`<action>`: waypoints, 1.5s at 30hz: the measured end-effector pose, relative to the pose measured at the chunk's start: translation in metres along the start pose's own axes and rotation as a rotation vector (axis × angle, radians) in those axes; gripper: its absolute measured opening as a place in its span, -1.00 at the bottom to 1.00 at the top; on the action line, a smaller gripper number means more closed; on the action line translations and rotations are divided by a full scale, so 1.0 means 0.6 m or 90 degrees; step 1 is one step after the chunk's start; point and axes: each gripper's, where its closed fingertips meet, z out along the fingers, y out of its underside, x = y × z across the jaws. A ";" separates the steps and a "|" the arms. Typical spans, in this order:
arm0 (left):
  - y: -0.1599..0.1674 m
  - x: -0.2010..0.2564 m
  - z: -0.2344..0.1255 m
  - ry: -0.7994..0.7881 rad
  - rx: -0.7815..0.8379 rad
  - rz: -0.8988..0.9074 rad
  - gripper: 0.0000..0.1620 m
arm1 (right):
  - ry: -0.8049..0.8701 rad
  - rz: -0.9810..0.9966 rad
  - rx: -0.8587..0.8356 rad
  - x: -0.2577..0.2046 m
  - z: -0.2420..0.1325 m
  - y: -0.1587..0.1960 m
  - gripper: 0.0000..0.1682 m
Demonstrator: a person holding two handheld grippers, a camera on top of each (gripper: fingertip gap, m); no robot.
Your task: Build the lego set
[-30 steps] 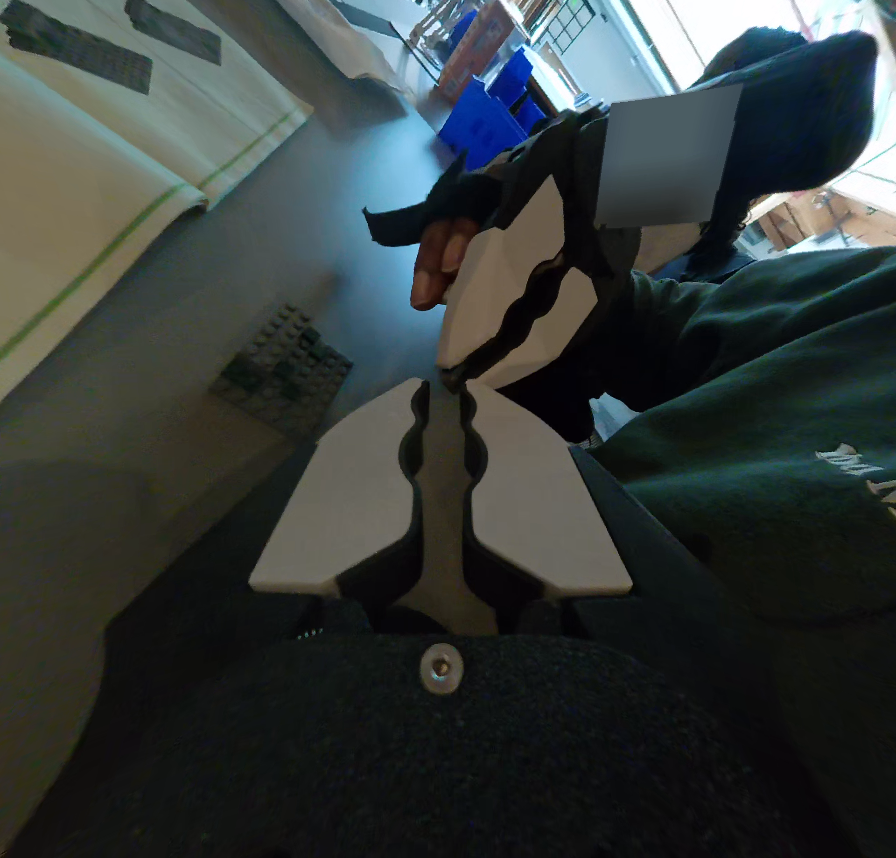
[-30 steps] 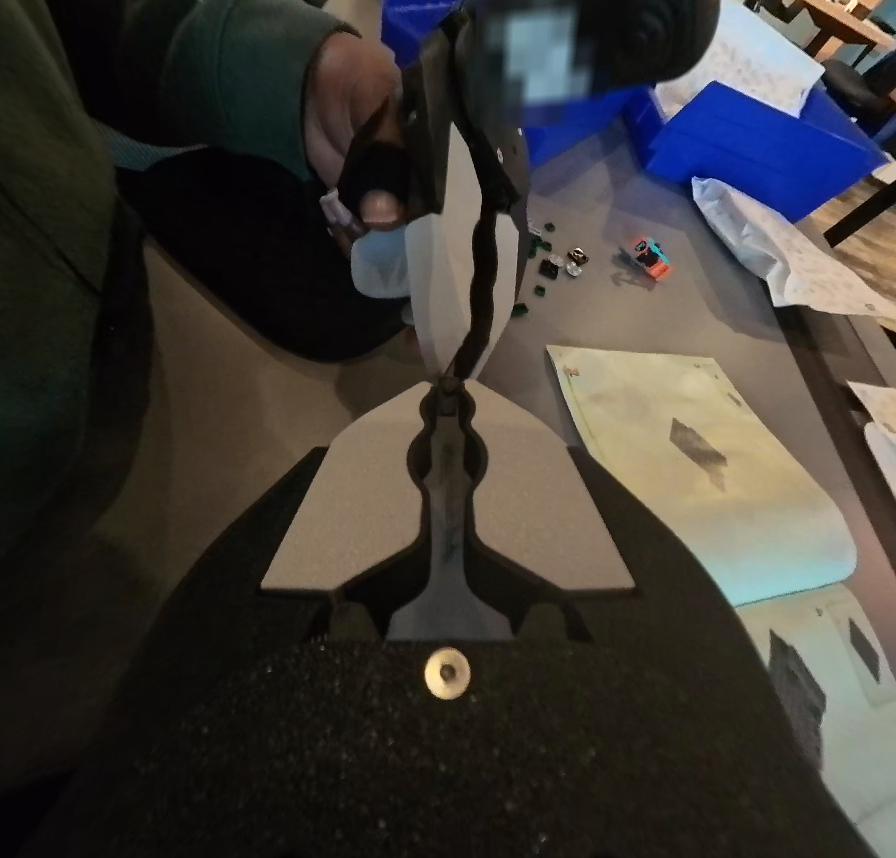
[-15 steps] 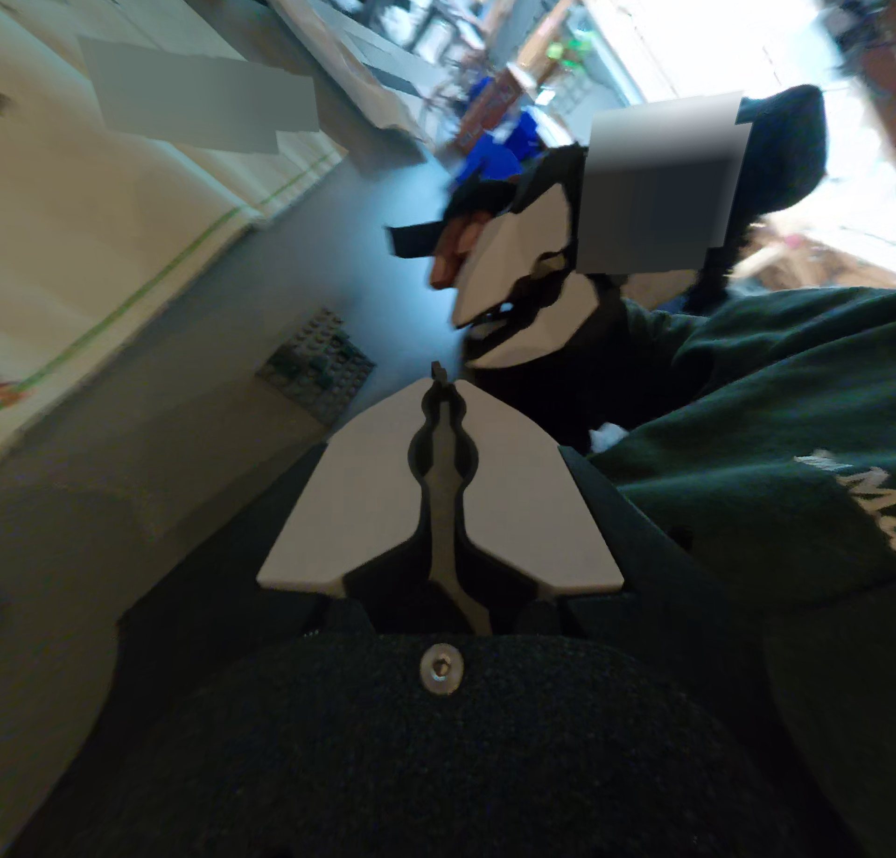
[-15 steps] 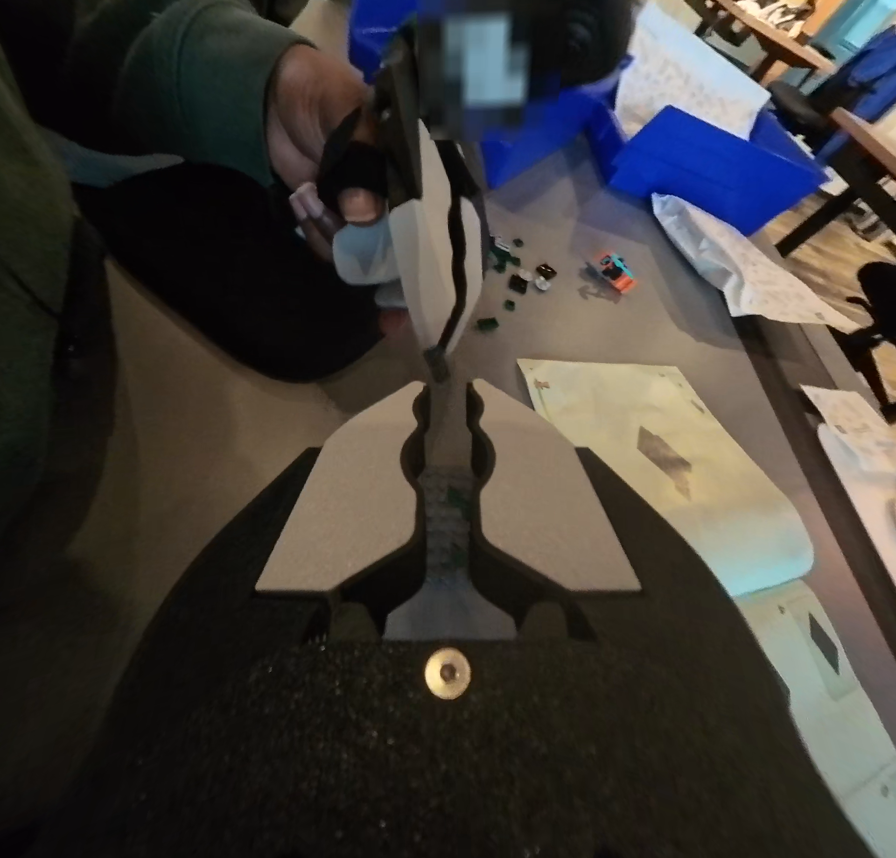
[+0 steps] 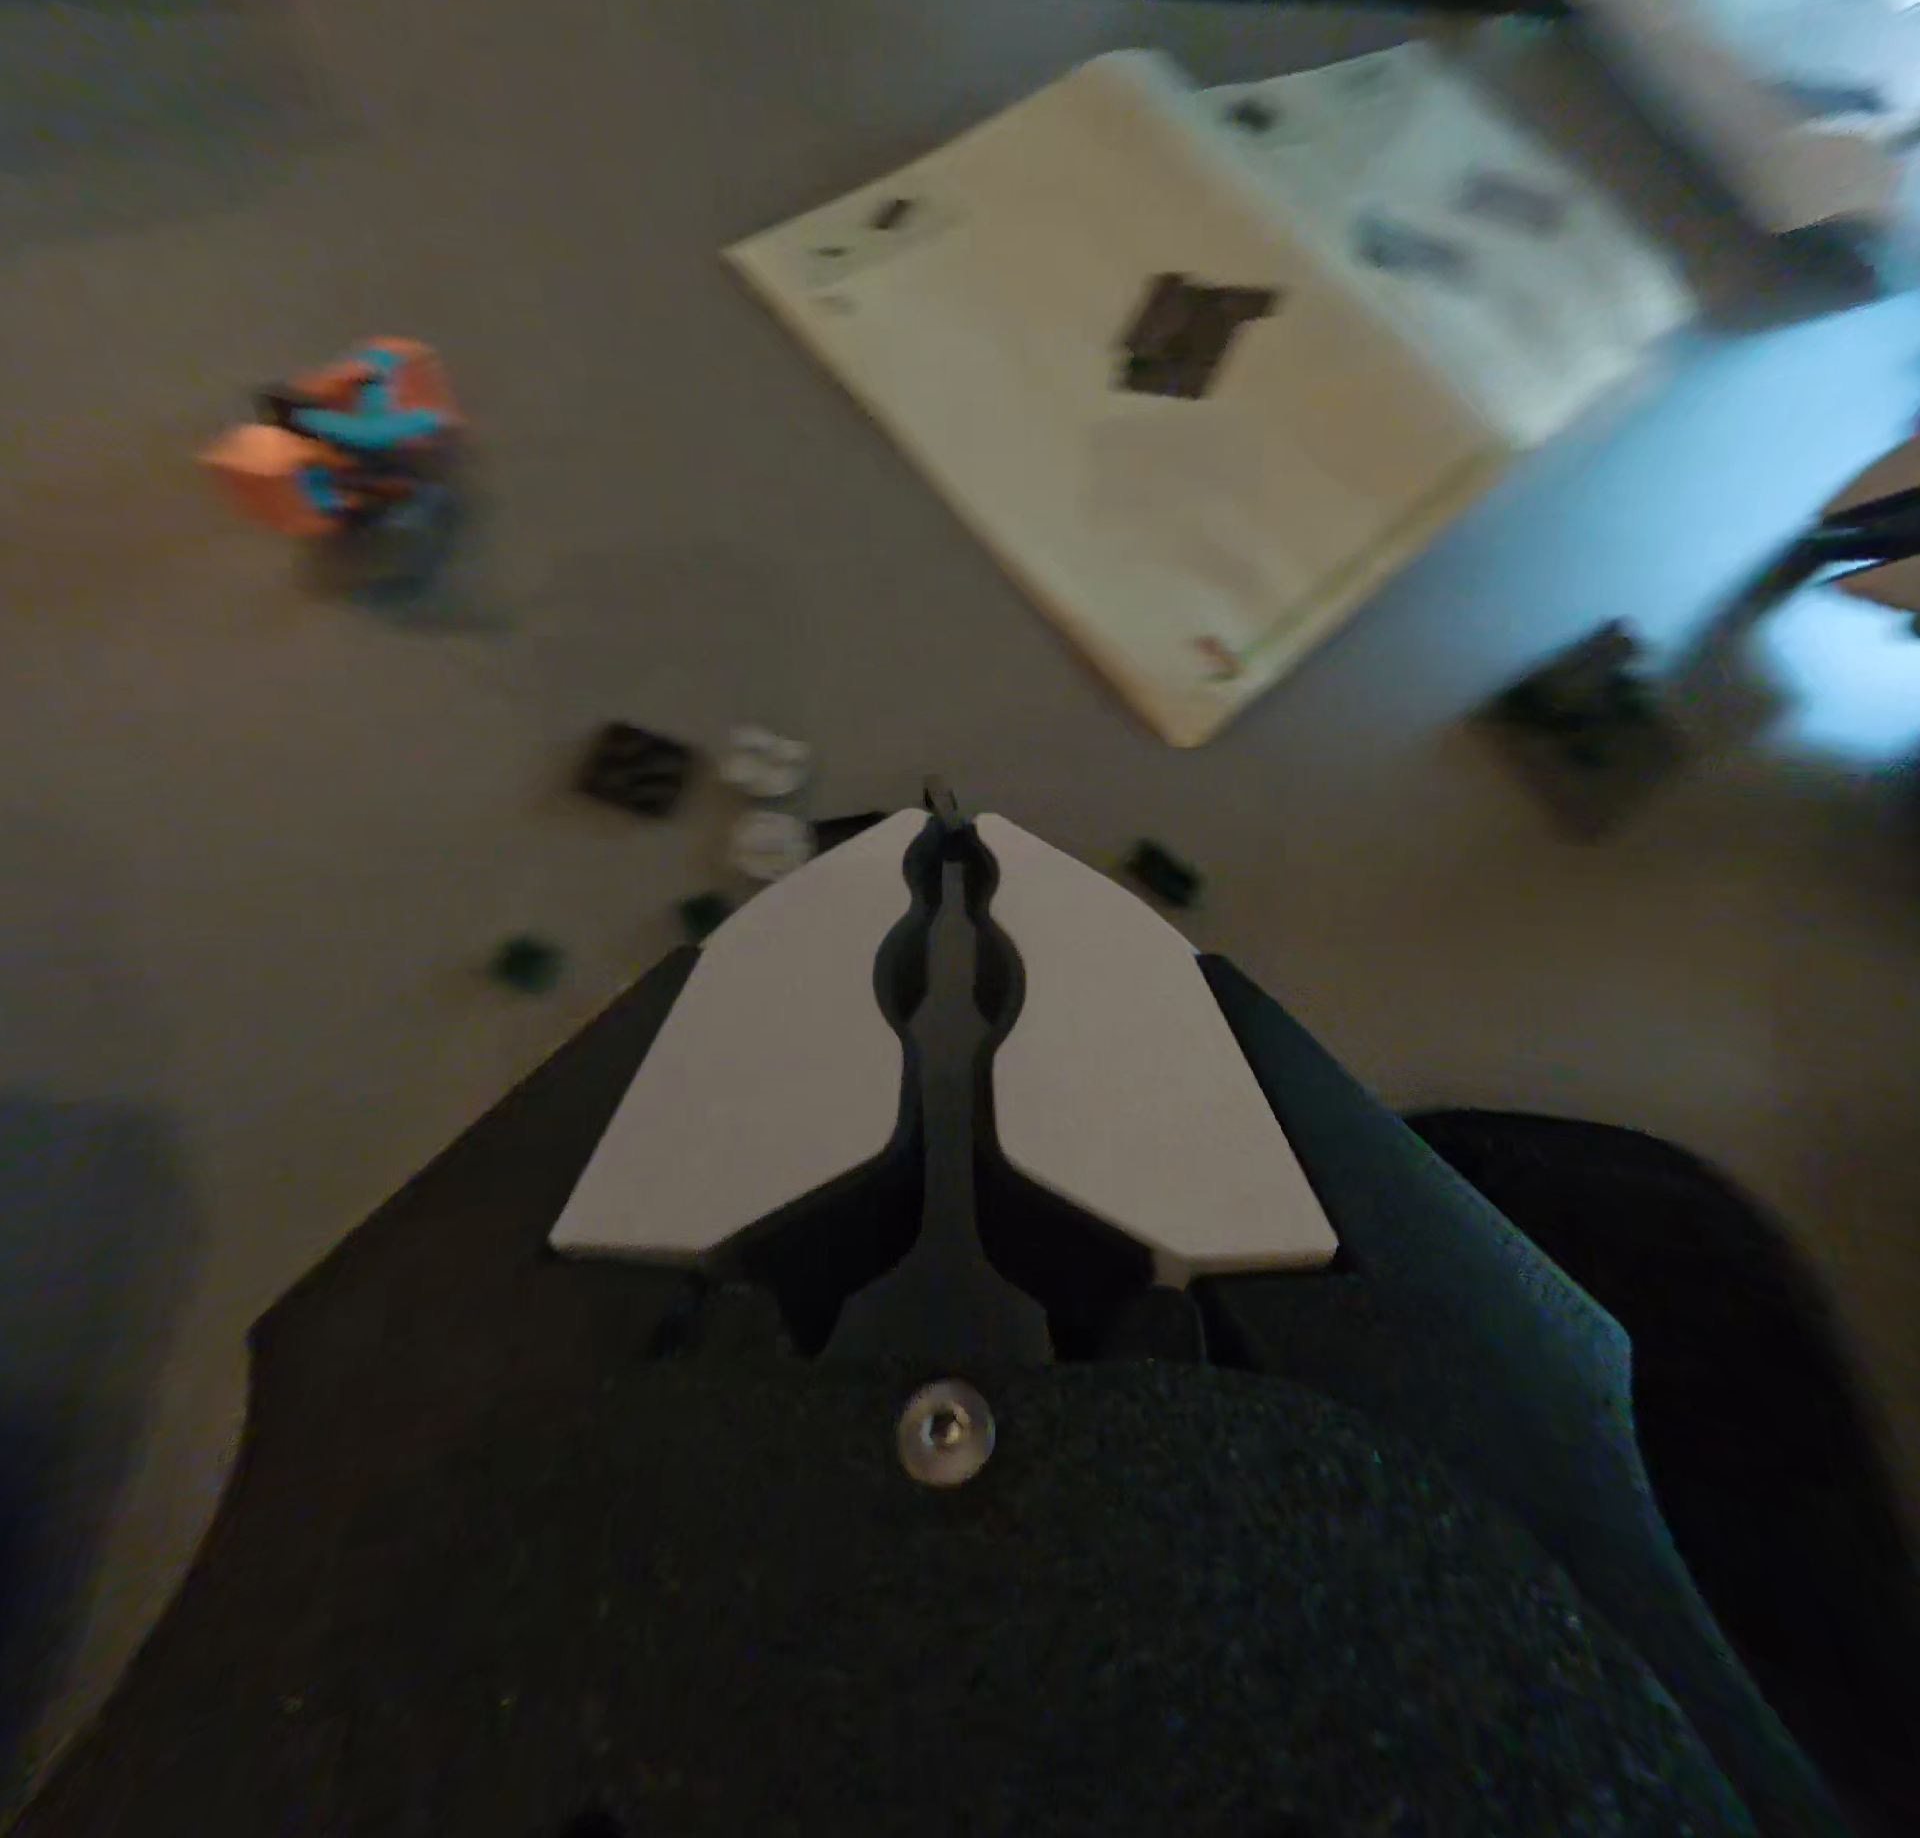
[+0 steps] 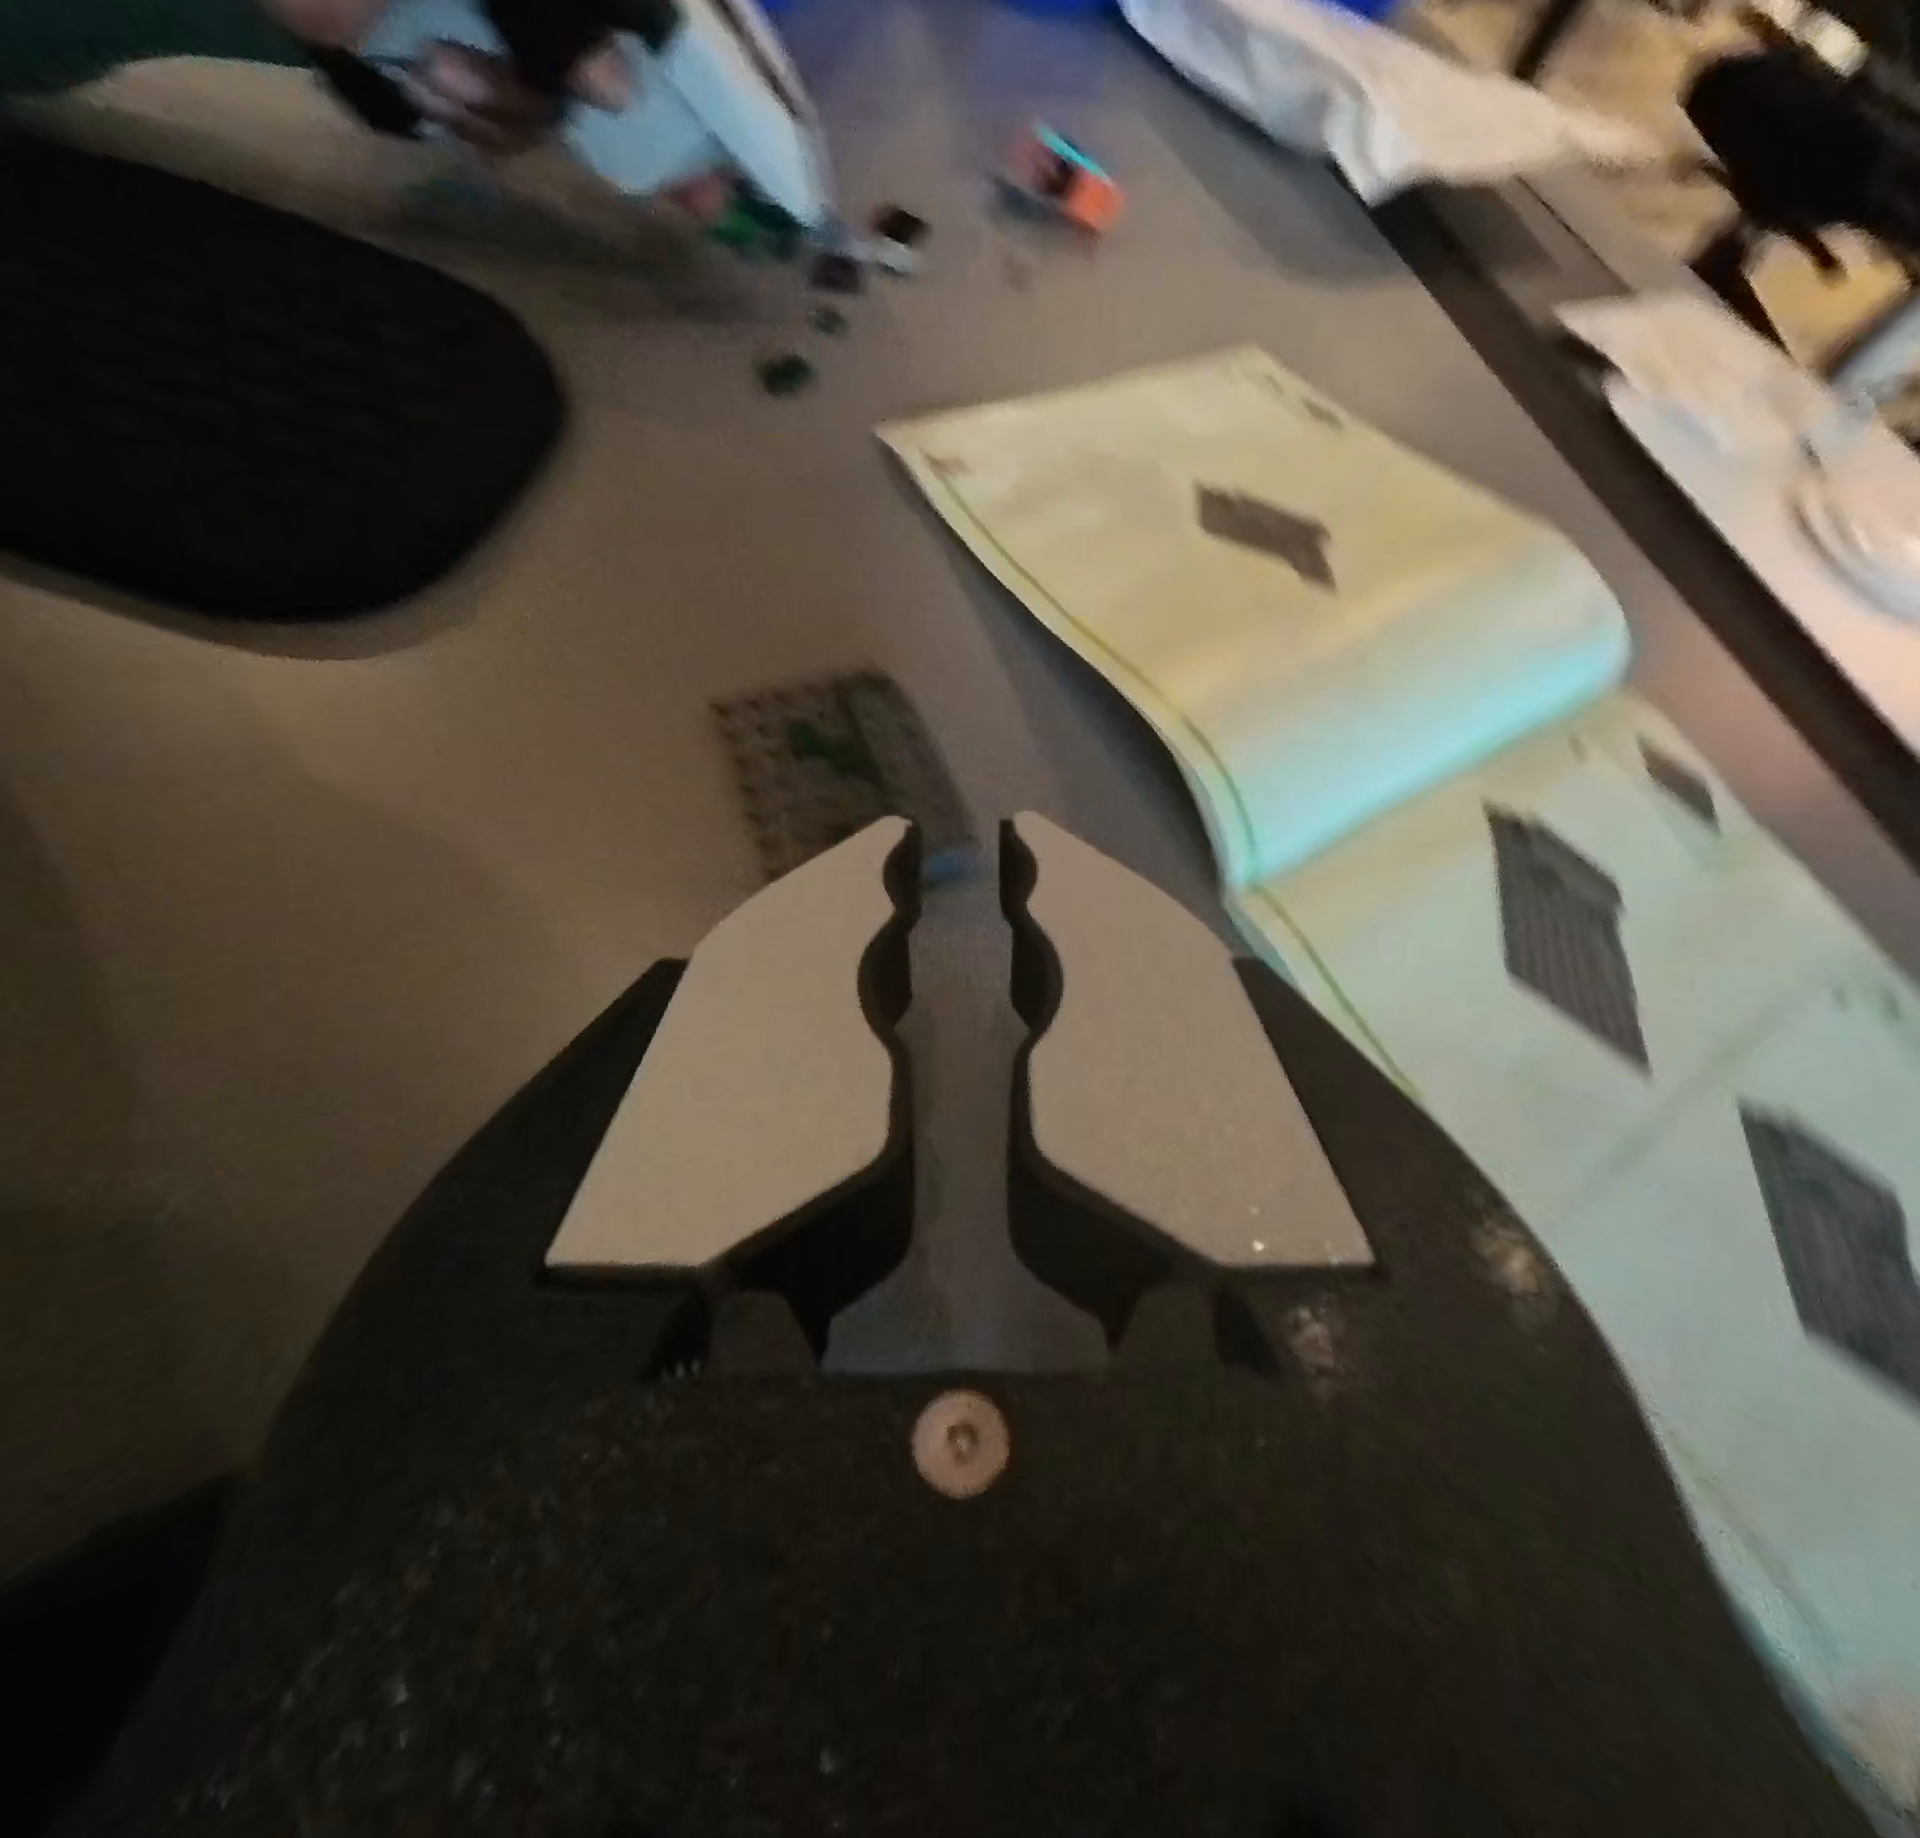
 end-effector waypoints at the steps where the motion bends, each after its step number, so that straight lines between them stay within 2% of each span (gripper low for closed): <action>1: 0.000 -0.011 0.002 -0.022 -0.001 0.010 -0.96 | 0.014 0.017 -0.007 0.009 -0.002 0.008 -0.84; 6: -0.005 -0.042 0.008 -0.140 -0.011 0.077 -0.91 | 0.052 0.078 -0.016 0.036 -0.009 0.028 -0.83; 8: -0.004 -0.037 0.013 -0.145 -0.020 0.088 -0.79 | 0.057 0.082 -0.016 0.039 -0.010 0.028 -0.82; 17: -0.013 -0.018 0.001 -0.163 -0.010 0.130 -0.57 | 0.062 0.085 -0.016 0.039 -0.006 0.030 -0.80; 21: -0.033 -0.008 -0.018 -0.189 0.051 0.146 -0.67 | 0.084 0.121 0.001 0.052 -0.012 0.024 -0.76; 27: -0.045 0.015 -0.046 -0.223 0.129 0.146 -1.00 | 0.124 0.141 0.013 0.062 -0.022 0.014 -0.59; 29: -0.041 0.022 -0.052 -0.231 0.134 0.147 -1.00 | 0.125 0.140 0.019 0.059 -0.022 0.010 -0.59; 31: -0.036 0.027 -0.058 -0.237 0.134 0.150 -1.00 | 0.126 0.130 0.017 0.057 -0.022 0.009 -0.69; 35: -0.028 0.031 -0.076 -0.247 0.138 0.152 -1.00 | 0.123 0.108 0.006 0.053 -0.017 0.013 -1.00; 40: -0.031 0.006 -0.134 -0.286 0.137 0.167 -1.00 | 0.131 0.095 -0.011 0.052 -0.012 0.020 -1.00; 45: -0.068 -0.122 -0.303 -0.424 0.107 0.201 -0.94 | 0.131 0.091 -0.021 0.051 -0.014 0.026 -1.00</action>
